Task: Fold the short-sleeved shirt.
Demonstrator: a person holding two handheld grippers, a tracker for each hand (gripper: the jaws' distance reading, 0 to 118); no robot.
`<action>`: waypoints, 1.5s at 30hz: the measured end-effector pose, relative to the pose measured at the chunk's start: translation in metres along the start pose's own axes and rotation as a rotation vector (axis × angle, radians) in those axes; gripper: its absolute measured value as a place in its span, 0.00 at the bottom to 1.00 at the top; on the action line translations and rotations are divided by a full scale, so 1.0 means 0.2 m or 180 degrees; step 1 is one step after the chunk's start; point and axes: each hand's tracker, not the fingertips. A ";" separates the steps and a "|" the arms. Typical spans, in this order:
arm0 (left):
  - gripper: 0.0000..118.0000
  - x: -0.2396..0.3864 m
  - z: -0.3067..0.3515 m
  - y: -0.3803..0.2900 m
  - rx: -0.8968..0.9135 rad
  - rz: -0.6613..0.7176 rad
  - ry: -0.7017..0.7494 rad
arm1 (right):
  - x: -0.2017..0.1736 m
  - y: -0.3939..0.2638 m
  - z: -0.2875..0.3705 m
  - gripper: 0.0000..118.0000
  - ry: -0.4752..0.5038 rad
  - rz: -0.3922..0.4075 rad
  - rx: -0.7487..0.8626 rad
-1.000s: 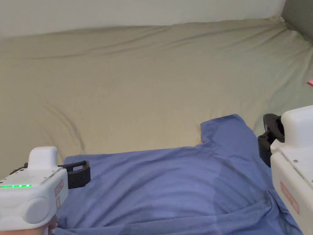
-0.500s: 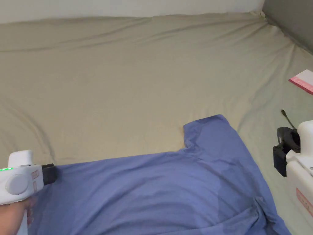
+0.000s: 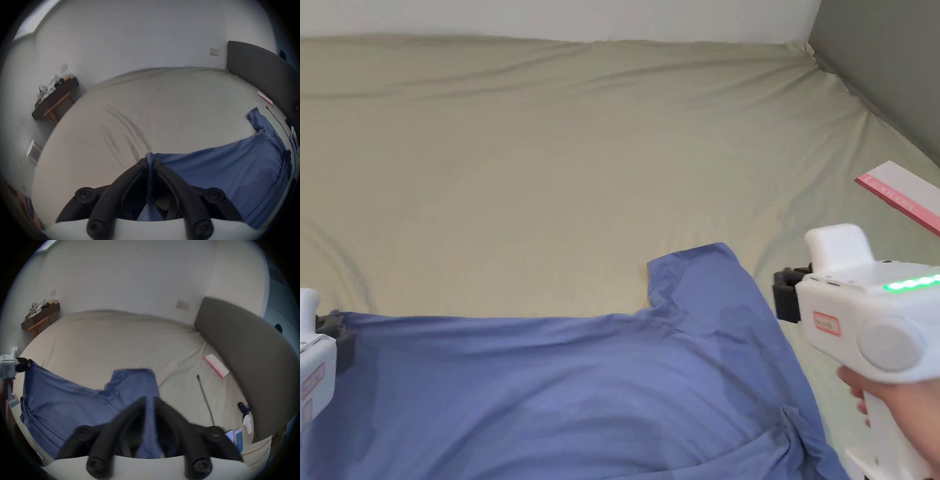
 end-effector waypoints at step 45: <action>0.03 -0.08 0.72 -0.47 -0.0546 -0.0057 -0.0081 | 0.13 -0.60 0.44 0.03 0.0453 0.0841 -0.0916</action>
